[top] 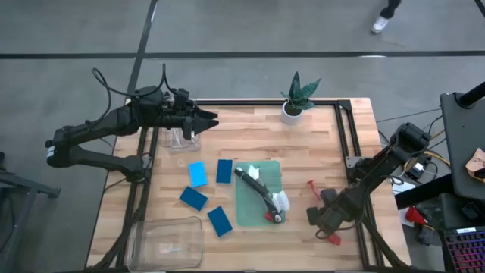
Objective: Pick & Place Kitchen Sink Supplies
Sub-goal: Put the red dish brush into the green bin
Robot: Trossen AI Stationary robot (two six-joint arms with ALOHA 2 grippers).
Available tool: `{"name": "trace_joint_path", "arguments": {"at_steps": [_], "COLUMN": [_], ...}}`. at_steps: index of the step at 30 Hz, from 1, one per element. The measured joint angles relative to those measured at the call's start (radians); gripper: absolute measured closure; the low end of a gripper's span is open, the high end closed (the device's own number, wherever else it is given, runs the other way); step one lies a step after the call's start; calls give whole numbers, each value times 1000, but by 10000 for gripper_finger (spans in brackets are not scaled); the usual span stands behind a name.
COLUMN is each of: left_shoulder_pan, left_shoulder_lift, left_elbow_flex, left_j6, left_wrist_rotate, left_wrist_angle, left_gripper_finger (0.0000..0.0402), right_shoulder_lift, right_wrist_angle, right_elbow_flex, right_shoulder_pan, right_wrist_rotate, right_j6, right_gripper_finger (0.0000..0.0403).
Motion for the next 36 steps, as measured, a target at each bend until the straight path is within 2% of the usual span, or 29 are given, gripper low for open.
{"name": "trace_joint_path", "arguments": {"at_steps": [8, 15, 20, 26, 32, 36], "left_shoulder_pan": [0, 0, 0, 0, 0, 0], "left_shoulder_lift": [0, 0, 0, 0, 0, 0], "left_elbow_flex": [0, 0, 0, 0, 0, 0], "left_j6": [9, 9, 3, 4, 4, 4], "left_wrist_rotate": [0, 1, 1, 1, 1, 1], "left_wrist_angle": [0, 0, 0, -1, -1, -3], "left_gripper_finger": [140, 140, 140, 140, 140, 140], "right_shoulder_lift": [-19, -18, -19, -11, 20, 95], "right_wrist_angle": [-19, -245, -266, -206, 61, 118], "right_elbow_flex": [130, 321, 448, 524, 531, 536], "right_shoulder_pan": [-96, -202, -319, -430, -491, -501], "right_wrist_rotate": [145, 190, 293, 434, 462, 464], "right_j6": [-195, -380, -541, -631, -796, -863], "right_gripper_finger": [357, 358, 356, 356, 355, 354]}}
